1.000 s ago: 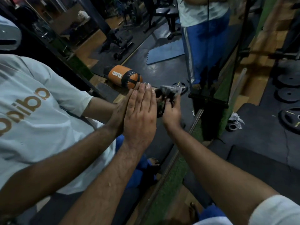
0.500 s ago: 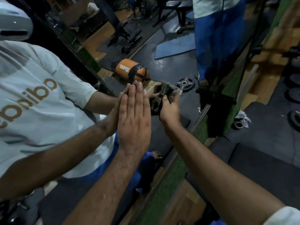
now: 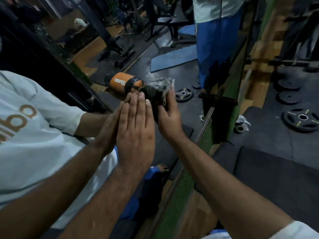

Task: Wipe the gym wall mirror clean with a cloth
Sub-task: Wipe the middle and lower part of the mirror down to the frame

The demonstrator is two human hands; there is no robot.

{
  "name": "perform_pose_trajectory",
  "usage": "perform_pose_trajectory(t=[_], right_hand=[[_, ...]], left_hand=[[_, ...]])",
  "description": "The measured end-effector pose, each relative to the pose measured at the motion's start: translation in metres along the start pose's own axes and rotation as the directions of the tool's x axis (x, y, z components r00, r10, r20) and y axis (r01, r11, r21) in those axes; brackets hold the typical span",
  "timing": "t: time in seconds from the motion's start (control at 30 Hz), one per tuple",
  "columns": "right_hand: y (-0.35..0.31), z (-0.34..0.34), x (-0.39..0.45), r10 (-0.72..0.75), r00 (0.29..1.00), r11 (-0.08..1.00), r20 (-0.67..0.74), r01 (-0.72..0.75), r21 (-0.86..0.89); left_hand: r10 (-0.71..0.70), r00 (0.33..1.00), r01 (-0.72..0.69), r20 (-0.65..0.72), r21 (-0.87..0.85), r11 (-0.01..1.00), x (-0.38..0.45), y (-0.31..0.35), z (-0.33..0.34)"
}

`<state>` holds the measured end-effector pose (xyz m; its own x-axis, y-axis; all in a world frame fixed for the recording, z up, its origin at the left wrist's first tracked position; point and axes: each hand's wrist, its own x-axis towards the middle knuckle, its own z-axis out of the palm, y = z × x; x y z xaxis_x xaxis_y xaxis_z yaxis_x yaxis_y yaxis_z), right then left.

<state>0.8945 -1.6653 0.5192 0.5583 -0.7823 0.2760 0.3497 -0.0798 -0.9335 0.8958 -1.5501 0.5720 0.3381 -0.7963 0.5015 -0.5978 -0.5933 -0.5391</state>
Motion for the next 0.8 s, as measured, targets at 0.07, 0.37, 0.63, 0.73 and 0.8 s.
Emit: perform_pose_trajectory(t=[0.07,0.37,0.63,0.73,0.8], right_hand=[[0.016,0.001,-0.018,-0.08,0.995,0.993,0.055,0.084,-0.079],[0.011,0.022,-0.029,0.218,0.976,0.963,-0.018,-0.213,0.165],[0.047,0.026,-0.077,0.513,0.838,0.857,-0.188,-0.512,0.056],[0.021,0.041,-0.081,0.34,0.935,0.94,-0.101,-0.336,0.057],[0.011,0.047,-0.092,0.093,0.996,0.995,-0.001,-0.093,0.029]], left_hand=[[0.049,0.999,-0.049,-0.005,0.063,0.997,-0.005,-0.006,0.002],[0.002,0.999,-0.008,-0.051,-0.125,0.992,-0.03,-0.016,-0.007],[-0.015,1.0,0.011,-0.028,-0.127,0.992,-0.09,-0.027,-0.015],[-0.018,0.999,0.021,0.041,-0.072,0.997,-0.105,-0.036,-0.014],[-0.009,0.999,0.009,0.042,0.006,1.0,-0.109,-0.039,-0.012]])
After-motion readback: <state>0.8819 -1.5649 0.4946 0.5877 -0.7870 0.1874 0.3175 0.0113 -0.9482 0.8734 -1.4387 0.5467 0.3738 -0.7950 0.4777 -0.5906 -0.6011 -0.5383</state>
